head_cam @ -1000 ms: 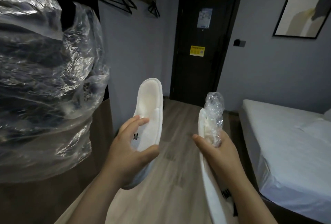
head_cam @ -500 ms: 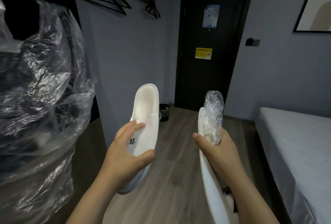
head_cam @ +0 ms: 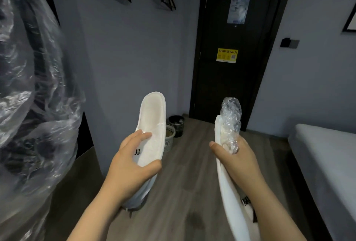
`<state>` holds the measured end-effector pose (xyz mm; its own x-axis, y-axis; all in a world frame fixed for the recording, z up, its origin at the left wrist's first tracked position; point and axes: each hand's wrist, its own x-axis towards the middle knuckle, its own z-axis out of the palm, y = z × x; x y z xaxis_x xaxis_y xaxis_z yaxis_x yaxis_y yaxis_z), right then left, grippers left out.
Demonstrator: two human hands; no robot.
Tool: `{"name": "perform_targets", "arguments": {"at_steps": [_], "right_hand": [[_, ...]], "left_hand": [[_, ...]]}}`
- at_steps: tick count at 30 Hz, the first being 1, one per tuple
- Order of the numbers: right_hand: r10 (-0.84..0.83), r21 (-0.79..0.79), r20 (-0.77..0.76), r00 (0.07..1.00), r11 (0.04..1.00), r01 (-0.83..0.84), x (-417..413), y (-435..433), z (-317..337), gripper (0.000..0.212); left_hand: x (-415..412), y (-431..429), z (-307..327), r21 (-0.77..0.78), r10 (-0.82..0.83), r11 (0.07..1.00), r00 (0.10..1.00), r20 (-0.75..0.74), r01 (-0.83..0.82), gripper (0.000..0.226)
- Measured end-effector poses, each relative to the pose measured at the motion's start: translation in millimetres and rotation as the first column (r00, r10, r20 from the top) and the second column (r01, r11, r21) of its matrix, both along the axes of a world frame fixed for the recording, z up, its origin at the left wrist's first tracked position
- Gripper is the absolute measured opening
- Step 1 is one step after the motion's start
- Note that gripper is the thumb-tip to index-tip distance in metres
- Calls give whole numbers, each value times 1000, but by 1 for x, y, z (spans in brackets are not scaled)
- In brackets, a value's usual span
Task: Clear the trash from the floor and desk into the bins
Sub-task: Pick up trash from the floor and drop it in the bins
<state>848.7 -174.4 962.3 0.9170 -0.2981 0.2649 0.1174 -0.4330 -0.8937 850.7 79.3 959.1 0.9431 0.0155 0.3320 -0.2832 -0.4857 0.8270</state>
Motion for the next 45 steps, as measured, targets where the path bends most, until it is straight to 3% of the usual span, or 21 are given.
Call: {"name": "perform_targets", "arguments": {"at_steps": [7, 16, 23, 33, 41, 45], "right_hand": [[-28, -4, -58, 998, 1000, 28, 127, 20, -2, 56], [-29, -6, -80, 996, 1000, 29, 294, -23, -30, 67], [42, 53, -73, 996, 998, -38, 437, -79, -34, 39], [75, 54, -146, 986, 996, -67, 602, -107, -53, 37], [80, -60, -190, 978, 994, -93, 744, -79, -67, 40], [85, -86, -255, 963, 990, -110, 810, -58, -65, 49]], "left_hand": [[144, 17, -5, 27, -38, 999, 999, -12, 38, 61], [305, -19, -25, 16, -40, 999, 999, -35, 41, 62], [433, -71, -31, 4, -8, 1000, 997, -81, 9, 64], [591, -94, -57, -19, 21, 1000, 988, -150, -24, 76], [743, -70, -81, -96, -20, 995, 987, -161, 4, 69], [817, -57, -78, -64, -43, 997, 984, -173, 33, 72]]}}
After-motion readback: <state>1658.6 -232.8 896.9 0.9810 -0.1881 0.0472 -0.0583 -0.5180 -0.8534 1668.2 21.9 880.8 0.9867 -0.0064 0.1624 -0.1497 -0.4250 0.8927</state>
